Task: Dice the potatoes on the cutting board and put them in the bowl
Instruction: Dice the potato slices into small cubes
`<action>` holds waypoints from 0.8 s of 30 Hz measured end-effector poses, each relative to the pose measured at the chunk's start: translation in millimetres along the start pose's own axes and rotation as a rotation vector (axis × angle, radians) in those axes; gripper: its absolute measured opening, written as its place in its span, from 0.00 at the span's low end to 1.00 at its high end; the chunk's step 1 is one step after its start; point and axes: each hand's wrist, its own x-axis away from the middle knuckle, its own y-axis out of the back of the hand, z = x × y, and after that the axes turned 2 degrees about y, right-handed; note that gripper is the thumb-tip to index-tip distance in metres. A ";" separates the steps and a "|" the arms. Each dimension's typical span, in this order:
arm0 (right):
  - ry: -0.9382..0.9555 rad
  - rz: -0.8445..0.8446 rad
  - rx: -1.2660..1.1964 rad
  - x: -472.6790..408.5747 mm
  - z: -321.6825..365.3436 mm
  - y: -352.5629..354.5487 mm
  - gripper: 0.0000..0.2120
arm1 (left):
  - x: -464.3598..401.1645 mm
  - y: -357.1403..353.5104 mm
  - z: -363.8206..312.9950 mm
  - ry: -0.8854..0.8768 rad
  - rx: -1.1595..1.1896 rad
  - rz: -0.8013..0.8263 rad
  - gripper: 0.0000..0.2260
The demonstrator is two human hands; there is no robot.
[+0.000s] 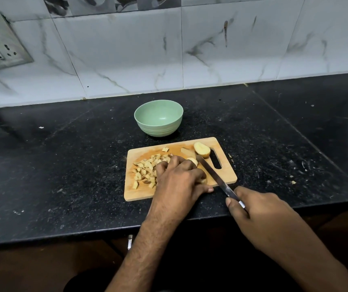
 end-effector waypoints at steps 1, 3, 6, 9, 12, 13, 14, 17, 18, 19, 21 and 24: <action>0.001 -0.002 0.001 1.1 -1.6 -0.8 0.14 | 1.0 1.1 0.7 0.014 0.008 0.020 0.18; 0.014 -0.010 0.012 2.9 -3.7 -3.4 0.14 | 1.7 5.0 6.2 0.030 0.013 0.047 0.18; 0.026 -0.001 0.012 6.1 -7.0 -8.4 0.15 | 1.0 9.4 12.2 0.045 -0.002 0.105 0.17; 0.034 0.022 0.013 10.0 -8.1 -11.8 0.15 | 0.7 8.1 10.5 0.051 -0.013 0.098 0.16; 0.027 0.011 0.019 13.3 -10.3 -12.9 0.15 | 0.0 4.8 8.9 0.042 -0.017 0.076 0.15; 0.017 0.002 0.020 13.9 -11.5 -12.3 0.16 | -0.4 4.9 8.6 0.045 -0.015 0.069 0.16; 0.008 -0.006 0.021 14.3 -13.1 -11.6 0.15 | -0.7 5.4 7.9 0.056 -0.014 0.056 0.17; 0.010 -0.007 0.045 16.6 -16.3 -11.1 0.15 | 1.5 5.5 7.7 0.145 -0.010 -0.018 0.20; 0.021 -0.001 0.053 17.6 -16.6 -12.1 0.15 | 2.9 4.9 7.9 0.179 -0.008 -0.041 0.20; 0.031 0.004 0.057 19.0 -16.5 -13.1 0.15 | 4.4 4.0 8.1 0.208 0.004 -0.058 0.19; 0.046 0.010 0.057 21.1 -15.0 -14.5 0.15 | 5.6 3.3 8.7 0.252 0.065 -0.087 0.17; 0.061 0.010 0.057 22.9 -12.3 -15.1 0.15 | 3.5 3.8 8.6 0.275 0.130 -0.088 0.15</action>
